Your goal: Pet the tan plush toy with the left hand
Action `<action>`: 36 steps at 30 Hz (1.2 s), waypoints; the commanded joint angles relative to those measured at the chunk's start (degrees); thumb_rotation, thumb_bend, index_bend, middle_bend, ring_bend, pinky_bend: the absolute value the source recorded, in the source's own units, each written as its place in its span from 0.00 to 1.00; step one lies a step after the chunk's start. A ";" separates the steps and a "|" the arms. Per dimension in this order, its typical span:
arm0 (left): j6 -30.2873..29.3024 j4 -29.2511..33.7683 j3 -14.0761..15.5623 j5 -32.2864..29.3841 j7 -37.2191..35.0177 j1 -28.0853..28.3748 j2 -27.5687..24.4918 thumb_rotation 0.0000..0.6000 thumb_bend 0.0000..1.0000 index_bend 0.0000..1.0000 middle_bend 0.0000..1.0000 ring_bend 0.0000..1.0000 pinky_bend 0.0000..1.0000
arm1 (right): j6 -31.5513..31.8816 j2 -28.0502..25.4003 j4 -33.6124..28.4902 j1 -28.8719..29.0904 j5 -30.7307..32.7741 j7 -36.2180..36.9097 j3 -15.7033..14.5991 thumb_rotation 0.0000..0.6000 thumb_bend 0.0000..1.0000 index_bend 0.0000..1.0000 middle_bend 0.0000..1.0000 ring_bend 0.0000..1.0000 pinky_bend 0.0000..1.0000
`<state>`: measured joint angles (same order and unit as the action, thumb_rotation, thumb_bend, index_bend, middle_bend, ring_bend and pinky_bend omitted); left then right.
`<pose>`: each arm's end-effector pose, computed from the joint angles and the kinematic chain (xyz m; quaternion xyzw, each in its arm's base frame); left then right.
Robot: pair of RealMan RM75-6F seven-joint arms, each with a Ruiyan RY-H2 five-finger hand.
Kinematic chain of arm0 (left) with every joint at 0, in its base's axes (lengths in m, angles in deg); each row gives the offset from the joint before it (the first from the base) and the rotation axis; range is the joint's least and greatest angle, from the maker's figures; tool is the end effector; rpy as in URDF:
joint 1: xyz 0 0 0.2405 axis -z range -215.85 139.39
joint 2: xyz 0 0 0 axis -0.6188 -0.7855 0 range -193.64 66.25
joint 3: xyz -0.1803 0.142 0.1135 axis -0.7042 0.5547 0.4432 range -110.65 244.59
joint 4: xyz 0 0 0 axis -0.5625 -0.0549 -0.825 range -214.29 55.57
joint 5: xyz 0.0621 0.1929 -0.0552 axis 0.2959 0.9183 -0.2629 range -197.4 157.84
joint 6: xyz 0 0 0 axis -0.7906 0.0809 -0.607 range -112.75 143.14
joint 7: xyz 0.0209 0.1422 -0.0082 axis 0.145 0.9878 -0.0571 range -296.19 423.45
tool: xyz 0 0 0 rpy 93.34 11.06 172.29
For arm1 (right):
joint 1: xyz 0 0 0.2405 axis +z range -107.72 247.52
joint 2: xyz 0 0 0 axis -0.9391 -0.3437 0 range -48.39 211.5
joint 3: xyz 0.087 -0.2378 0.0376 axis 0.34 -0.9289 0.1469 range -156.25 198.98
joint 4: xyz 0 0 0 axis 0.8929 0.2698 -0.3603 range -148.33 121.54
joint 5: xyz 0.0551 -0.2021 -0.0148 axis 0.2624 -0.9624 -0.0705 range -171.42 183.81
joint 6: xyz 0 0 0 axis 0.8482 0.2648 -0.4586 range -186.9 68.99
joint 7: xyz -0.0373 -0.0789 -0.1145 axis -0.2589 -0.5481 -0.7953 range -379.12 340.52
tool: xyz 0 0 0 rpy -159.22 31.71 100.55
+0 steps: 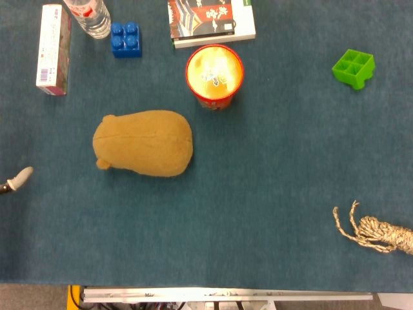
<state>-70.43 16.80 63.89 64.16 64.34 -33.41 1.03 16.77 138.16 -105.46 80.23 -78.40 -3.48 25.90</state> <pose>-0.3007 0.1803 0.1532 -0.5704 -0.4114 -0.4056 0.5838 -0.3121 -0.2175 0.1883 0.5918 -0.4462 0.4121 0.5299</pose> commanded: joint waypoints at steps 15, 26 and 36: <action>4.08 -1.52 1.71 8.43 -7.67 4.37 -2.40 0.43 0.00 0.19 0.08 0.06 0.00 | 0.56 -2.35 -3.12 0.96 2.76 -3.05 2.55 1.00 0.00 0.00 0.08 0.00 0.00; 13.32 -4.68 4.10 21.02 -17.63 15.91 -3.23 0.43 0.00 0.14 0.08 0.06 0.00 | 0.18 -3.57 -7.30 1.28 4.64 -7.09 3.20 1.00 0.00 0.00 0.08 0.00 0.00; 22.02 -7.91 5.44 25.53 -21.18 26.00 0.12 0.01 0.00 0.11 0.05 0.04 0.00 | 0.62 -4.22 -8.53 0.52 5.28 -7.77 2.92 1.00 0.00 0.00 0.08 0.00 0.00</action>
<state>-49.79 9.68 69.10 89.21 43.72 -8.86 0.21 17.39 133.95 -113.98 80.76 -73.12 -11.24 28.83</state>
